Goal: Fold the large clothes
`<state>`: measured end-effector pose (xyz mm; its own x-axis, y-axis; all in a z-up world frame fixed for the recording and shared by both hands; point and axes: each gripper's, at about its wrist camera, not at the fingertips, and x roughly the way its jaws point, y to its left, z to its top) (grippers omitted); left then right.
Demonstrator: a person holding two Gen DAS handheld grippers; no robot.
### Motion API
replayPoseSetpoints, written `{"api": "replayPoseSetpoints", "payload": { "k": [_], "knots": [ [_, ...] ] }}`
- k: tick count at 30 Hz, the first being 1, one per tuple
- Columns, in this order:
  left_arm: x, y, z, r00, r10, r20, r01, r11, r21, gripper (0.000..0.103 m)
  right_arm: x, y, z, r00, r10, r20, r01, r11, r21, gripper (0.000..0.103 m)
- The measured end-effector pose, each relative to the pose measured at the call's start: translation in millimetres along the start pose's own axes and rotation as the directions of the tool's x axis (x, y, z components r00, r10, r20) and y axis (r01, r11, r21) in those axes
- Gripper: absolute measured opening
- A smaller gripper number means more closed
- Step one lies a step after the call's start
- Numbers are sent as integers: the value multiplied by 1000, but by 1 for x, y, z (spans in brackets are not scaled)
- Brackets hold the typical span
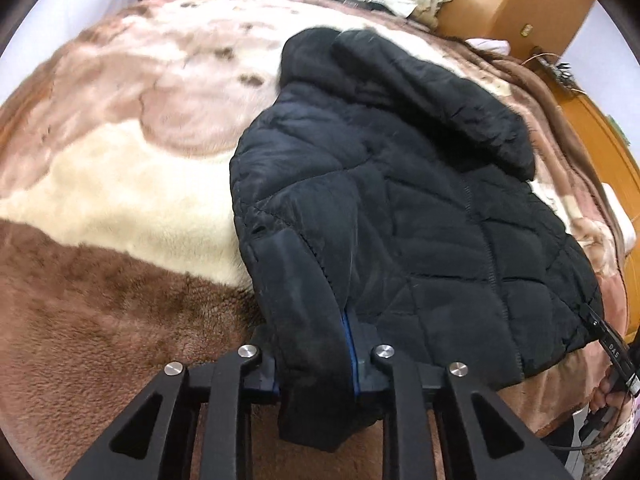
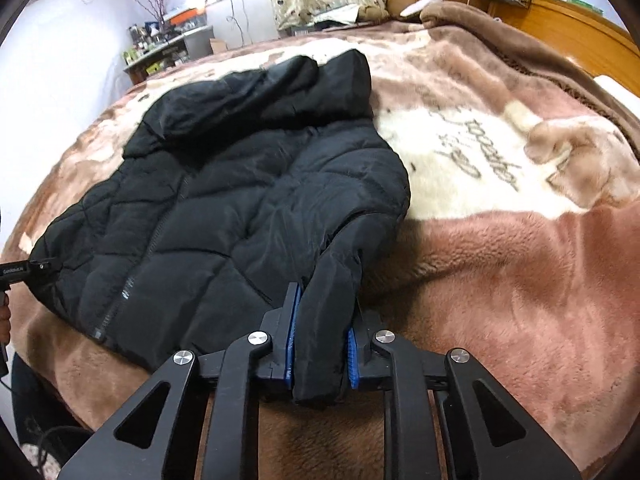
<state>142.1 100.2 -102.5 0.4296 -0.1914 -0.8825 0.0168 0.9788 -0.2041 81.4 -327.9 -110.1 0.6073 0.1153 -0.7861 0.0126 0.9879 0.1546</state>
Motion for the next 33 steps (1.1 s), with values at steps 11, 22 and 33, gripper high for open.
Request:
{"api": "replayPoseSetpoints", "payload": {
  "k": [11, 22, 33],
  "knots": [
    [-55, 2, -14, 998, -47, 36, 46, 998, 36, 21, -51, 13, -1, 997, 38, 65, -37, 999, -19, 17],
    [-88, 5, -47, 997, -78, 17, 77, 995, 59, 21, -94, 18, -29, 997, 46, 62, -44, 999, -28, 17],
    [-140, -8, -71, 994, -107, 29, 101, 983, 153, 21, -144, 23, -34, 995, 46, 84, -39, 995, -87, 17]
  ]
}}
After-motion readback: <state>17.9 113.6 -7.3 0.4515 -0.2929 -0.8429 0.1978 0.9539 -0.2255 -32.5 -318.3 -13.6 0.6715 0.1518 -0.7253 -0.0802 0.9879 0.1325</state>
